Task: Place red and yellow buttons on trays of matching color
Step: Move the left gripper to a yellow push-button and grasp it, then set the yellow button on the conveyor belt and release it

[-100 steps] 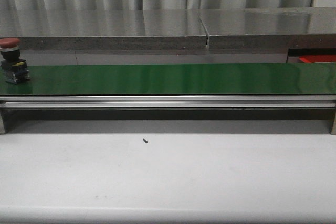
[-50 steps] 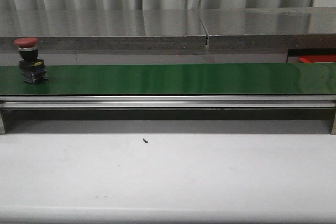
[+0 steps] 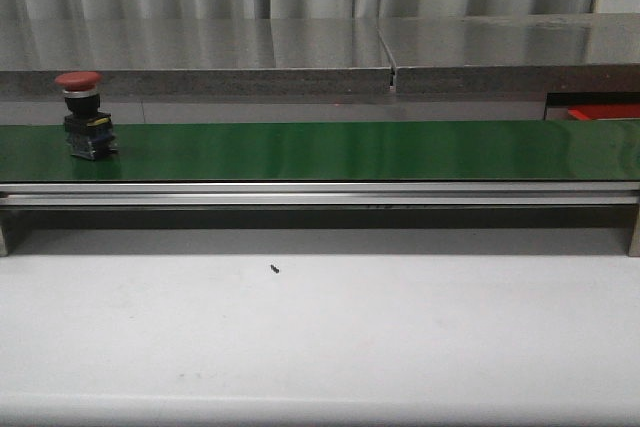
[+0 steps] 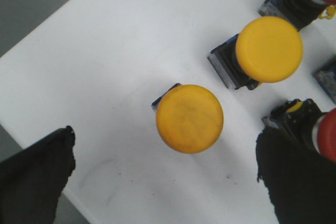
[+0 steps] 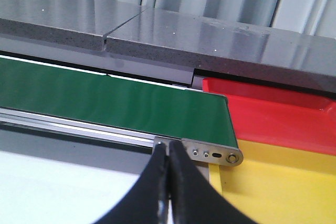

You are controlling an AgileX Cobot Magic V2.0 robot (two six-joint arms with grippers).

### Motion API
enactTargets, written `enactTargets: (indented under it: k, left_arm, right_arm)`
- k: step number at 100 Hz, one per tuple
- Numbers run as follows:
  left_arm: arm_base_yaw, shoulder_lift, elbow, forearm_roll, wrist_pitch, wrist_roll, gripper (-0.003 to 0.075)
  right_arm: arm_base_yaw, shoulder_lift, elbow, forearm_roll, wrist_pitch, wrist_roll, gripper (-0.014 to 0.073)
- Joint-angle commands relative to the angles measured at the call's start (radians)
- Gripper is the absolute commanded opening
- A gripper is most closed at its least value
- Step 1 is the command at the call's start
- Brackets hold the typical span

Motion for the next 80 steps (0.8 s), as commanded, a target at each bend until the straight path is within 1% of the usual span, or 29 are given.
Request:
enactTargets:
  k: [1, 18, 47, 56, 80]
  left_arm:
    - [0.001, -0.015, -0.023, -0.021, -0.065, 0.009, 0.0652]
    - [-0.002, 0.026, -0.025, -0.052, -0.097, 0.047, 0.0652]
    - [-0.023, 0.046, -0.025, -0.056, -0.155, 0.073, 0.0645]
    - [-0.023, 0.049, -0.025, -0.056, -0.155, 0.073, 0.0599]
    - [-0.023, 0.057, -0.025, -0.058, -0.162, 0.073, 0.0393]
  right_arm:
    - [0.002, -0.013, -0.001, 0.001, -0.086, 0.000, -0.0118]
    - [0.002, -0.013, -0.001, 0.001, -0.086, 0.000, -0.0118]
    - [0.002, -0.013, -0.001, 0.001, -0.086, 0.000, -0.0118]
    - [0.002, -0.013, -0.001, 0.001, -0.086, 0.000, -0.0118]
    - [0.002, -0.013, -0.001, 0.001, -0.086, 0.000, -0.0118]
